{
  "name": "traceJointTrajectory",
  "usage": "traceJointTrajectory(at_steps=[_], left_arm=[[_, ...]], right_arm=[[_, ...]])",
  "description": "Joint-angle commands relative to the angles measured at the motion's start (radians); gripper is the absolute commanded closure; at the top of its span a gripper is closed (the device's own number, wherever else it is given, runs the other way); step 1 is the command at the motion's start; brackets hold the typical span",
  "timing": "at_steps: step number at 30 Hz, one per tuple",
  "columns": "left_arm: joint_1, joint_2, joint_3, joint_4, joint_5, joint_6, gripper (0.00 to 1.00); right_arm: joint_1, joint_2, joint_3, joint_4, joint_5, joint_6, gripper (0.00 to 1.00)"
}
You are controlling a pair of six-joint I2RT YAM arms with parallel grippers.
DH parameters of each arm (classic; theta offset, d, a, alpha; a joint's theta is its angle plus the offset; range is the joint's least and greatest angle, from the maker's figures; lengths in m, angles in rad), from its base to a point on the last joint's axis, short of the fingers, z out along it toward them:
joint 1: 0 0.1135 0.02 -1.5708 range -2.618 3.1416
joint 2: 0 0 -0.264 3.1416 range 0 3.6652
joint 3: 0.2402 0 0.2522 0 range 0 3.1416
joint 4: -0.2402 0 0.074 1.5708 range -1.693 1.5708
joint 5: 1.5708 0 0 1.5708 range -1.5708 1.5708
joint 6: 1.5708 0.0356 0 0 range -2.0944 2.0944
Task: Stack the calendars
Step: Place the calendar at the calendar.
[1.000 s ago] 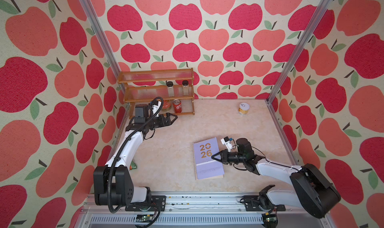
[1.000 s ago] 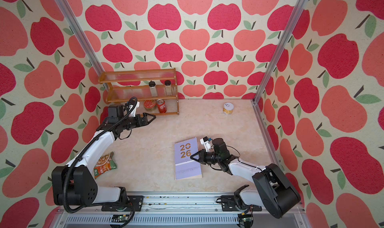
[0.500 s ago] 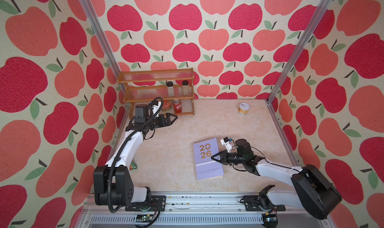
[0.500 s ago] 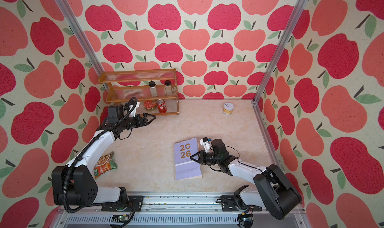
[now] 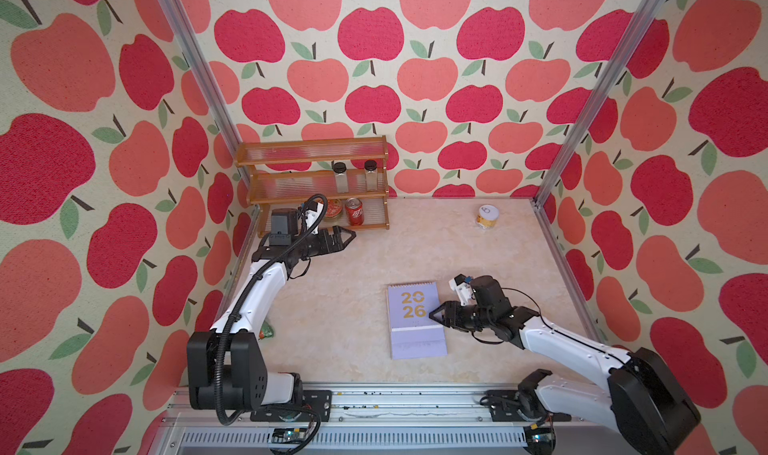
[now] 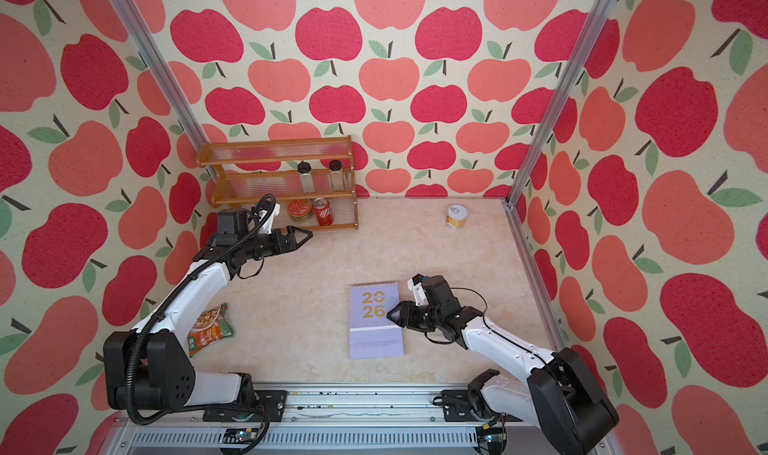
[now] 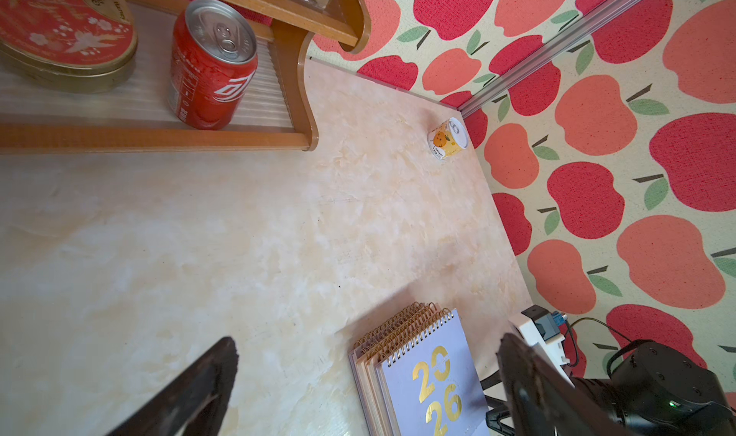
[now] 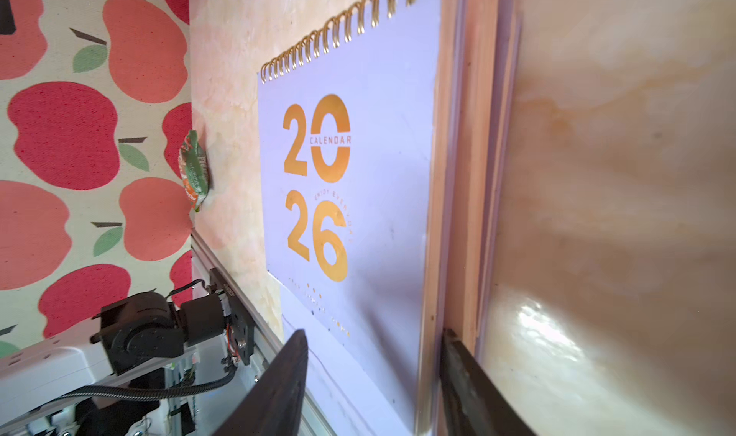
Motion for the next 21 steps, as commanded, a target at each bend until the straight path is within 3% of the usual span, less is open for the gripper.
traceJointTrajectory(at_steps=[1,8,21], left_arm=[[-0.004,-0.009,0.022,-0.021,0.008,0.023,0.00],[-0.004,-0.010,0.024,-0.025,0.004,0.026,0.00],[-0.005,-0.009,0.026,-0.035,0.000,0.032,0.00]], right_arm=[[-0.012,-0.019,0.060,-0.167,0.096,-0.073,0.42],[-0.022,0.076,0.163,-0.250,0.182,-0.120,0.34],[0.007,0.255,0.297,-0.223,0.153,-0.163,0.34]])
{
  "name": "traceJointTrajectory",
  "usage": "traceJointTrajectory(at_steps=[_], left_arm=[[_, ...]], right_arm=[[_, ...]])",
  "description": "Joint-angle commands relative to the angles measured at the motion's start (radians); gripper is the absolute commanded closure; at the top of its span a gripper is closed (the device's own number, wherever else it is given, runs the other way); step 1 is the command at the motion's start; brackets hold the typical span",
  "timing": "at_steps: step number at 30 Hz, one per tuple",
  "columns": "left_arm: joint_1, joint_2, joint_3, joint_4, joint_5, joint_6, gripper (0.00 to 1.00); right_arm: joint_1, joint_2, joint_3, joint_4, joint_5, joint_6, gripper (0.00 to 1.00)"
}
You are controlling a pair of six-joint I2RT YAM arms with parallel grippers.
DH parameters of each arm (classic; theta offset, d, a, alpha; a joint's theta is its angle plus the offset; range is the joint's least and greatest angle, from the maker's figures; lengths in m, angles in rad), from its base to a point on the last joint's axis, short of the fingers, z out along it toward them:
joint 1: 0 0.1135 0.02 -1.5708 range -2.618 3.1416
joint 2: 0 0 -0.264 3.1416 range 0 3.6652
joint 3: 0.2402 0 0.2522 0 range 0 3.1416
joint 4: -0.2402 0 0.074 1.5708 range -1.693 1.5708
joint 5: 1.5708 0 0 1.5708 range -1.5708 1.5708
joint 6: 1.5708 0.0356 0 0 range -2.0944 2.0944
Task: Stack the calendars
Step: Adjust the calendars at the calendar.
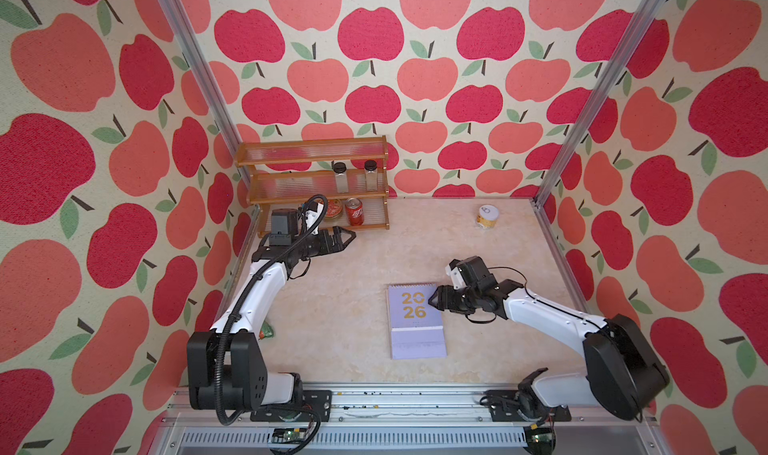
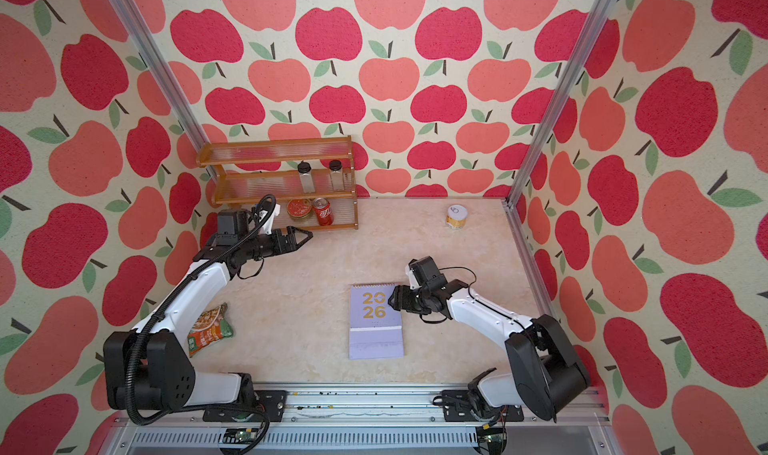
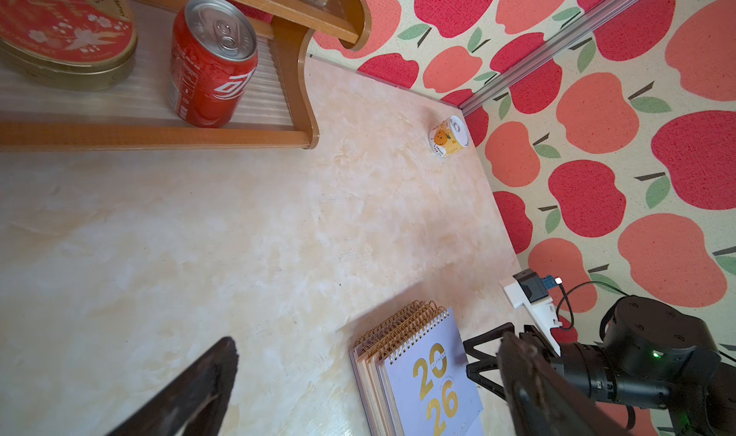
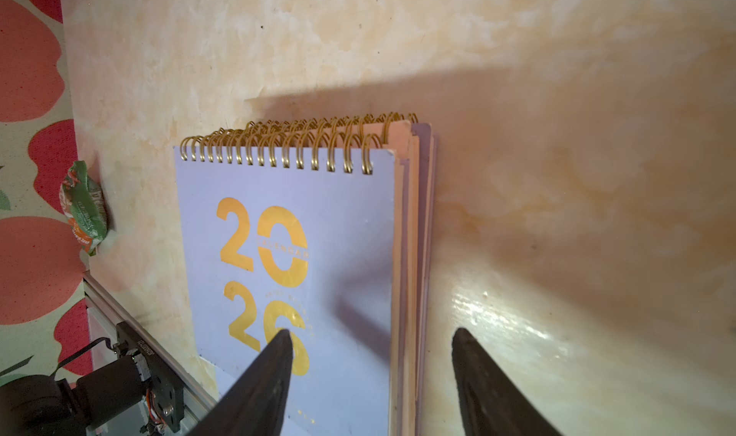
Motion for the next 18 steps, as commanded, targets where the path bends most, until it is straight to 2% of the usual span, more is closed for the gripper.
traceJointTrajectory(at_steps=[1,18], left_arm=[[-0.005,-0.010,0.026,-0.029,0.000,0.026,0.00],[-0.004,-0.009,0.026,-0.035,-0.002,0.033,0.00]], right_arm=[[0.022,0.023,0.037,-0.022,-0.003,-0.036,0.34],[0.067,0.064,0.091,-0.046,0.031,-0.043,0.34]])
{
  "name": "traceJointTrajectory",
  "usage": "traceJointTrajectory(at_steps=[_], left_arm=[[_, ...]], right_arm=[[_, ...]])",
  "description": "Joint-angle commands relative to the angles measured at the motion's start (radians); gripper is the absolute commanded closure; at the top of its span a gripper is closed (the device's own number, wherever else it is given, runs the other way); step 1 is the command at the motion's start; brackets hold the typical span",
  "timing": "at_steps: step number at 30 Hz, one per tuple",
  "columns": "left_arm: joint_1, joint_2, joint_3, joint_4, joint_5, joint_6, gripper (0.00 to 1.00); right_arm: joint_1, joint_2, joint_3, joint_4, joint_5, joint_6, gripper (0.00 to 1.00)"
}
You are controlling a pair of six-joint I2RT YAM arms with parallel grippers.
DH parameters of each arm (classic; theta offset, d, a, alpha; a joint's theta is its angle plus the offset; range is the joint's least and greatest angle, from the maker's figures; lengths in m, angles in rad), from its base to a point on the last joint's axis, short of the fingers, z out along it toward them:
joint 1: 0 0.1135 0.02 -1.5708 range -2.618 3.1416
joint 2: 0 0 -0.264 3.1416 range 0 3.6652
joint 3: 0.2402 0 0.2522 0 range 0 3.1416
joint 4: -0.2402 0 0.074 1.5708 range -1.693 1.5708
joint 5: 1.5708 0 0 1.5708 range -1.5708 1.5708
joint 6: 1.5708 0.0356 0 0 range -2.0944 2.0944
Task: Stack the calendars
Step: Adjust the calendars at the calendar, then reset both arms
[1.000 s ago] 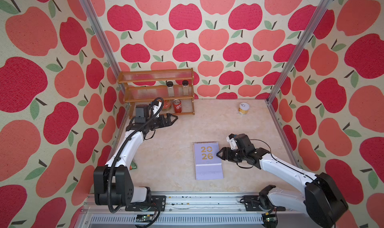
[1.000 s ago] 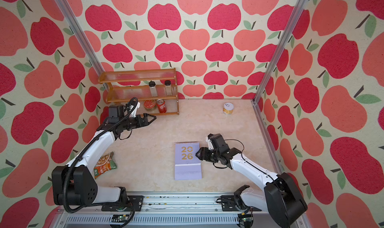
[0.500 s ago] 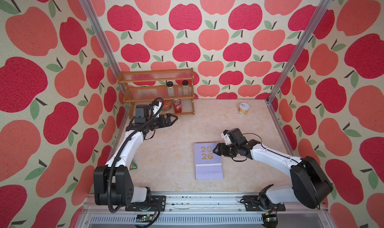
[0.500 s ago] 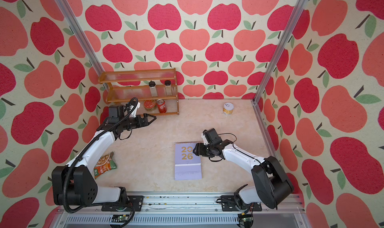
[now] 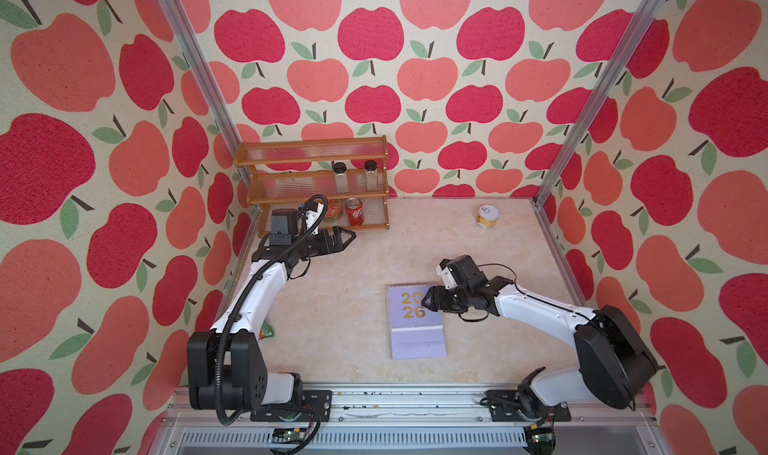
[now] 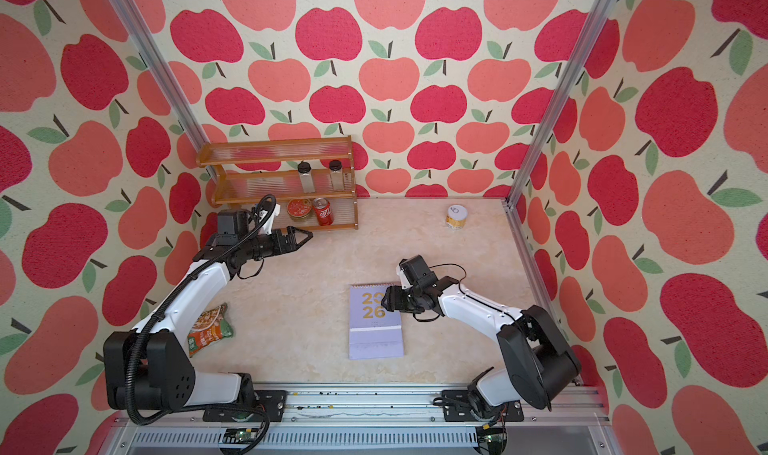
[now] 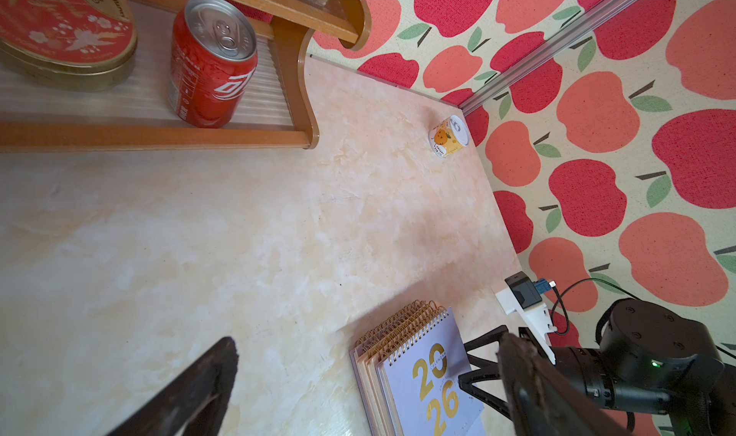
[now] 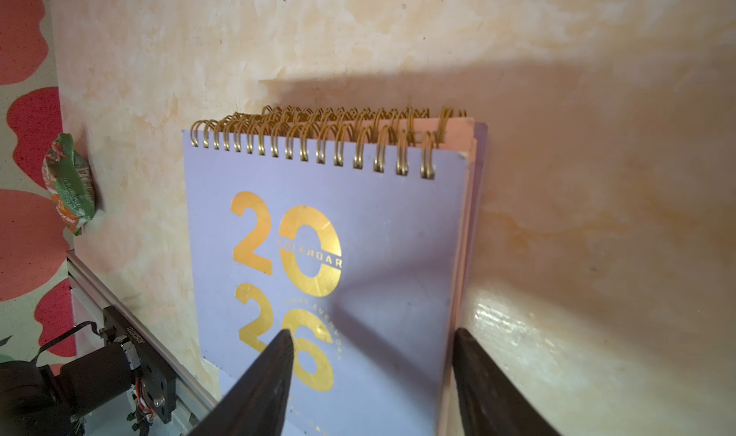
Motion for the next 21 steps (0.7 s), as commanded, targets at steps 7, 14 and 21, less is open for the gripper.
traceJointTrajectory(at_steps=[7,14,21], left_arm=[[0.011,-0.038,0.008,-0.036,-0.141,0.052,0.00],[0.050,-0.122,-0.204,0.160,-0.584,0.066,0.00],[0.055,-0.122,-0.405,0.393,-0.925,0.152,0.00]], right_arm=[[-0.063,-0.077,0.066,-0.116,0.116,-0.157,0.17],[-0.233,-0.229,0.074,-0.035,0.274,-0.403,0.01],[-0.490,-0.285,-0.112,0.310,0.376,-0.561,0.01]])
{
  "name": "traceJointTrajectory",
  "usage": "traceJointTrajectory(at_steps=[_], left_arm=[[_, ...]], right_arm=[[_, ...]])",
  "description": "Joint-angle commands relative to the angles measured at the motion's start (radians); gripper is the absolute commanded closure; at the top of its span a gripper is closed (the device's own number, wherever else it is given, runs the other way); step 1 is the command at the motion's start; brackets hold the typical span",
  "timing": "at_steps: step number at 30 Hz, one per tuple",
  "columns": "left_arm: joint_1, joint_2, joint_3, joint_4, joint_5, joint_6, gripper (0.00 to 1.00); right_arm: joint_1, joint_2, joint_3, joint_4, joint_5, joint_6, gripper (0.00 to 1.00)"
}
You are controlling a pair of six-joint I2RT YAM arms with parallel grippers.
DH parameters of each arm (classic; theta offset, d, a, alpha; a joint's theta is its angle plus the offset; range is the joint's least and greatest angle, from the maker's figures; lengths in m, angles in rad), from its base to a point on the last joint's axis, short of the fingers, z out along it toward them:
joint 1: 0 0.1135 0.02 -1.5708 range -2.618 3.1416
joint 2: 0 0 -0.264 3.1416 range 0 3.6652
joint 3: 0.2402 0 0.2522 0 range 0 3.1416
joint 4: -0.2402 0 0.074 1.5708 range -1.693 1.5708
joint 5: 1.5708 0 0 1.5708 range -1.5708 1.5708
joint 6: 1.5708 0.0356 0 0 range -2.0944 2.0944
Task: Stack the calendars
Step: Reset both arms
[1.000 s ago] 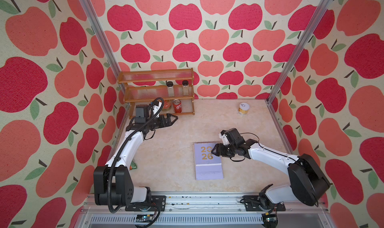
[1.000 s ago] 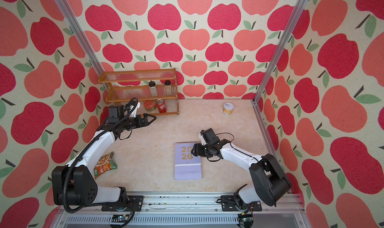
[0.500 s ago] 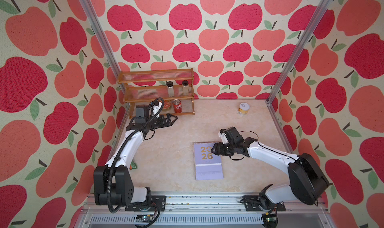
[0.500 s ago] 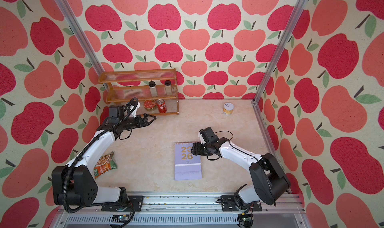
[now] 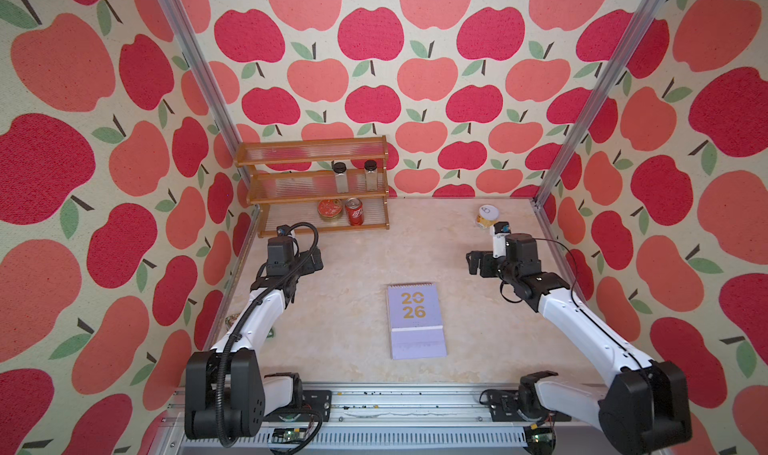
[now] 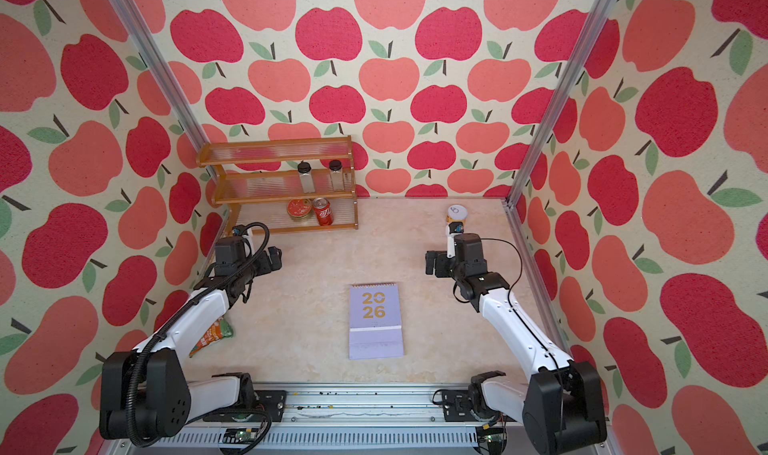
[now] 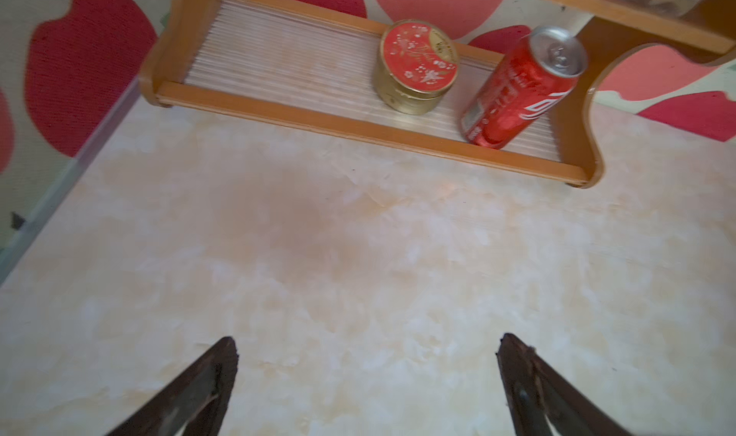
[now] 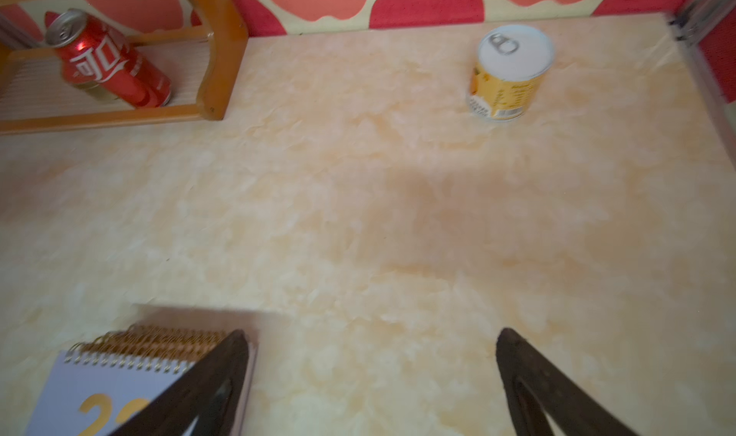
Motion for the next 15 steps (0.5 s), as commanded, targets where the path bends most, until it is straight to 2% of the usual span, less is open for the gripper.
traceJointTrajectory(at_steps=[1,3,5,7,10,13,15], left_arm=[[0.007,0.022,-0.076,0.207,-0.220,0.071,0.00],[0.021,0.062,-0.115,0.294,-0.236,0.089,0.00],[0.038,0.099,-0.141,0.365,-0.230,0.091,0.00],[0.069,0.131,-0.196,0.494,-0.179,0.086,0.00],[0.114,0.203,-0.251,0.664,-0.104,0.074,0.00],[0.104,0.247,-0.212,0.631,-0.074,0.105,0.00],[0.083,0.286,-0.236,0.719,-0.060,0.141,0.00]], right_arm=[[-0.105,-0.017,-0.149,0.258,0.070,-0.131,0.01],[-0.148,-0.003,-0.242,0.440,0.060,-0.151,0.01],[-0.170,0.040,-0.280,0.525,0.079,-0.162,0.01],[-0.190,0.100,-0.307,0.589,0.092,-0.184,0.01],[-0.229,0.184,-0.372,0.794,0.048,-0.198,0.01],[-0.265,0.270,-0.366,0.896,-0.009,-0.193,0.01],[-0.268,0.336,-0.367,0.946,-0.072,-0.209,0.01]])
